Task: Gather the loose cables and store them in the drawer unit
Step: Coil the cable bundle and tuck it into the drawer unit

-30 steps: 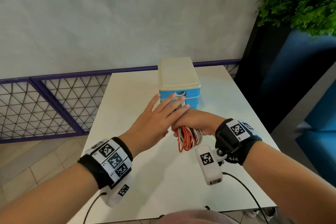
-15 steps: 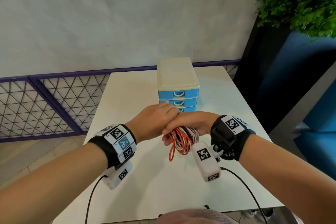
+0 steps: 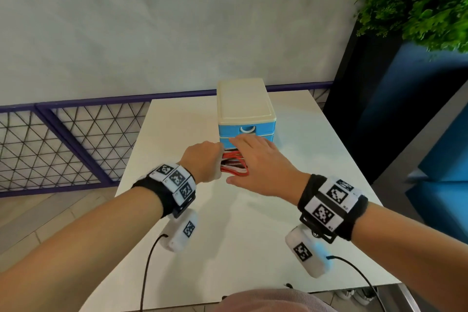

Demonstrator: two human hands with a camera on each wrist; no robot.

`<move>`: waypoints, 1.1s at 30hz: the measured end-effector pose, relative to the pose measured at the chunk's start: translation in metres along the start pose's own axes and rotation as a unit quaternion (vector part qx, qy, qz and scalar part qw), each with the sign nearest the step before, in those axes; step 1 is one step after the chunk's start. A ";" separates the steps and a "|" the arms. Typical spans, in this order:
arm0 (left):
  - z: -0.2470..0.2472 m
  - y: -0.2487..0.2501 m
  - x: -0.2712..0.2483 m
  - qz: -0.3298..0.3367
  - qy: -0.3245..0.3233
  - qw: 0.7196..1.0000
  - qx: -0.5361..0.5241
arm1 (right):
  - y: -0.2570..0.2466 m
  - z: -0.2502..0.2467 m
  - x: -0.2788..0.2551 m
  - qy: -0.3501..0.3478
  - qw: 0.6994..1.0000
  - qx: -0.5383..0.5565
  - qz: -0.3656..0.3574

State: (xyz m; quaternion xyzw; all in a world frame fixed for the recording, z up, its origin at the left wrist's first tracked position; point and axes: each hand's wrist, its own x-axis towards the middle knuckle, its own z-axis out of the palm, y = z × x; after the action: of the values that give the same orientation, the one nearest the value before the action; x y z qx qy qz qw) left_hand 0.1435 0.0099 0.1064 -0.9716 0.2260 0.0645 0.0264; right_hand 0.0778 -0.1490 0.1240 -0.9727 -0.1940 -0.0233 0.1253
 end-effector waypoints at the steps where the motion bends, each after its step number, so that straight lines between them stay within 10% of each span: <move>1: -0.002 -0.002 0.003 -0.023 -0.027 0.999 -0.029 | -0.001 0.004 -0.003 0.033 0.998 -0.050 -0.033; 8: -0.023 -0.004 0.008 -0.042 -0.257 0.938 -0.228 | 0.021 0.038 -0.002 0.049 0.943 -0.325 -0.057; 20: 0.006 0.014 -0.006 0.024 -0.274 0.936 -0.218 | 0.038 0.048 0.013 0.064 0.952 -0.229 -0.192; 26: 0.004 0.014 0.004 0.047 -0.190 0.935 -0.295 | 0.055 0.032 0.024 -0.029 0.958 -0.239 -0.153; 33: -0.010 -0.033 0.035 0.081 0.105 0.981 -0.143 | 0.079 0.001 0.049 -0.074 0.961 -0.261 -0.044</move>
State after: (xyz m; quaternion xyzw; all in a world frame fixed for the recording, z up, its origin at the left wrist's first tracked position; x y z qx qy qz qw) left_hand 0.1902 0.0235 0.1125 -0.9453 0.2937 -0.0041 -0.1420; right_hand 0.1529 -0.2013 0.1094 -0.9611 -0.2326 -0.0070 -0.1490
